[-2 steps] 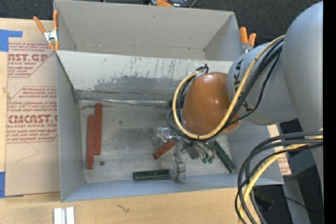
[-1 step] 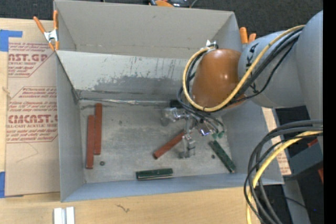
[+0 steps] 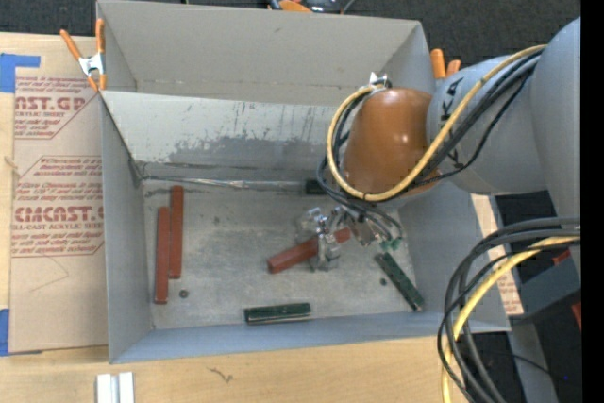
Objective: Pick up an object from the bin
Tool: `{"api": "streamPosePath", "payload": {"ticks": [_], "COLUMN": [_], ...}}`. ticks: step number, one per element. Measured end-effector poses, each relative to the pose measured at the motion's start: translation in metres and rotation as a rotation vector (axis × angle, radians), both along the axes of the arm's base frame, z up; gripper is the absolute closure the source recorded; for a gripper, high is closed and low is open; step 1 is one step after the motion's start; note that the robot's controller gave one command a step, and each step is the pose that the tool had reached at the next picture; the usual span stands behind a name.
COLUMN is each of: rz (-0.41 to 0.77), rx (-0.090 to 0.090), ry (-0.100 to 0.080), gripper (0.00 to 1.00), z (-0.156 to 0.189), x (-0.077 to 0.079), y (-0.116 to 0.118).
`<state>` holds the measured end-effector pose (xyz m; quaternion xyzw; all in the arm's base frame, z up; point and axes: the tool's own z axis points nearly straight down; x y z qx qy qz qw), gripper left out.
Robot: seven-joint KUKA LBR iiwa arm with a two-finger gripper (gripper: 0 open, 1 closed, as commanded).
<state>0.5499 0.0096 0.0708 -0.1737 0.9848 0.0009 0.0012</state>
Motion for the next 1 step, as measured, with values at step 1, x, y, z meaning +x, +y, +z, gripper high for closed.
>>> {"api": "streamPosePath", "payload": {"ticks": [1], "rz": [-0.009], "rx": [-0.002], "ry": [-0.007], "gripper": [1.0], "z": [0.2114], "x": [-0.0103], "y": [-0.0195]}}
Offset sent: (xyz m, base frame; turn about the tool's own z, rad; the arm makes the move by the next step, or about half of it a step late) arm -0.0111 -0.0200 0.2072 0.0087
